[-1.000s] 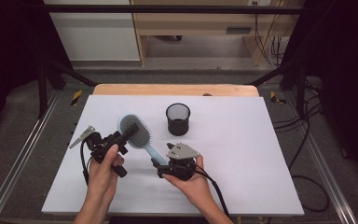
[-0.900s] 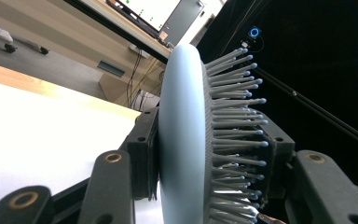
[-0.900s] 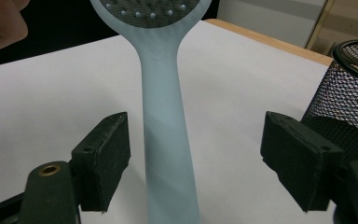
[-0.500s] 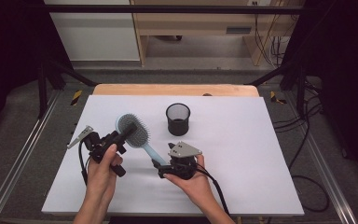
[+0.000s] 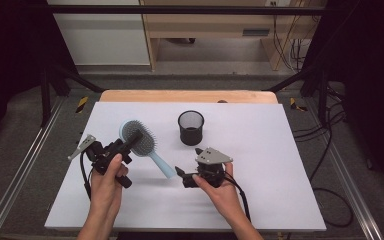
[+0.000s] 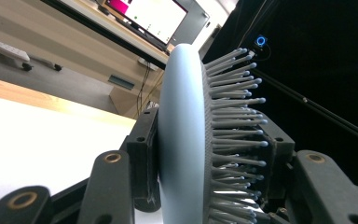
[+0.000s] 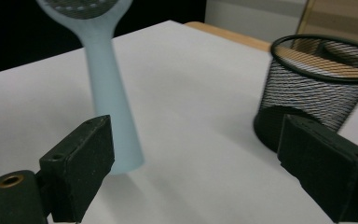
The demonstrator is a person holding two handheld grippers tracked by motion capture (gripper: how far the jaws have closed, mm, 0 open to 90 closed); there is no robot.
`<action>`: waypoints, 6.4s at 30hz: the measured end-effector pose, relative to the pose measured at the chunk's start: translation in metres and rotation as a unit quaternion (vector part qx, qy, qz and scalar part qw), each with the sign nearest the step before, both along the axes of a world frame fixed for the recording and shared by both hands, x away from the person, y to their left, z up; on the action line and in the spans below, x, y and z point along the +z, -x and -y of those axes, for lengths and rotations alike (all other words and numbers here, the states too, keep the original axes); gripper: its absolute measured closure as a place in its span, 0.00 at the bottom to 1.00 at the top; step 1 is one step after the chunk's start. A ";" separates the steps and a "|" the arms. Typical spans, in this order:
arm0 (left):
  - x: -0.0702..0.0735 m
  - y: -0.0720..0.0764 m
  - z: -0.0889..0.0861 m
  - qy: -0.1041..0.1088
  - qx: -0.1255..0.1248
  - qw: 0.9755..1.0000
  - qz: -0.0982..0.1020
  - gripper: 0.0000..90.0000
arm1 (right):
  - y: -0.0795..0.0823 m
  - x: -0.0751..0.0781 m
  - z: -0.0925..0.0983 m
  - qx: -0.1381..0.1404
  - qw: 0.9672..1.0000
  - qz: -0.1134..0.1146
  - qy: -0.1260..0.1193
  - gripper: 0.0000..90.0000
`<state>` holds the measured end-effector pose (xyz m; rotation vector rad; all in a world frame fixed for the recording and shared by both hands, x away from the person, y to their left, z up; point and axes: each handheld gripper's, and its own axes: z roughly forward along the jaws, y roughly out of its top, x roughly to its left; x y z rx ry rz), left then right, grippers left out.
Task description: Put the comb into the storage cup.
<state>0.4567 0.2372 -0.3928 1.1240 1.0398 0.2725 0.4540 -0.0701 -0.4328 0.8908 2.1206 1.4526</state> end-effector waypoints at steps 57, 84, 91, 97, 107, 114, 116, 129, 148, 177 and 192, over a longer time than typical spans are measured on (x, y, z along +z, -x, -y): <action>0.077 -0.033 0.033 -0.123 0.029 0.989 0.075 0.56 | 0.017 -0.025 0.145 -0.129 0.991 0.013 -0.035 0.08; 0.125 -0.074 0.077 -0.195 0.058 0.977 0.057 0.56 | 0.022 -0.021 0.138 -0.115 0.993 0.036 -0.017 0.08; 0.124 -0.077 0.088 -0.195 0.057 0.978 0.050 0.56 | 0.022 -0.021 0.138 -0.113 0.993 0.037 -0.021 0.08; 0.121 -0.088 0.103 -0.200 0.053 0.977 0.049 0.56 | 0.023 -0.020 0.140 -0.115 0.992 0.037 -0.026 0.08; 0.114 -0.108 0.105 -0.199 0.068 0.977 0.040 0.56 | 0.023 -0.021 0.141 -0.115 0.992 0.036 -0.029 0.08; 0.112 -0.108 0.103 -0.200 0.076 0.976 0.035 0.56 | 0.024 -0.022 0.137 -0.113 0.993 0.035 -0.028 0.08; 0.111 -0.109 0.103 -0.199 0.072 0.977 0.036 0.56 | 0.024 -0.022 0.137 -0.115 0.992 0.034 -0.027 0.08; 0.112 -0.119 0.097 -0.185 0.074 0.979 0.045 0.56 | 0.023 -0.018 0.143 -0.115 0.992 0.045 -0.029 0.08; 0.099 -0.139 0.120 -0.163 0.072 0.983 0.038 0.56 | 0.023 -0.017 0.148 -0.116 0.992 0.049 -0.027 0.08; 0.061 -0.147 0.165 -0.200 0.044 0.978 0.036 0.56 | 0.023 -0.017 0.146 -0.109 0.993 0.047 -0.022 0.08; 0.049 -0.147 0.163 -0.207 0.043 0.977 0.029 0.56 | 0.023 -0.018 0.145 -0.107 0.993 0.047 -0.017 0.08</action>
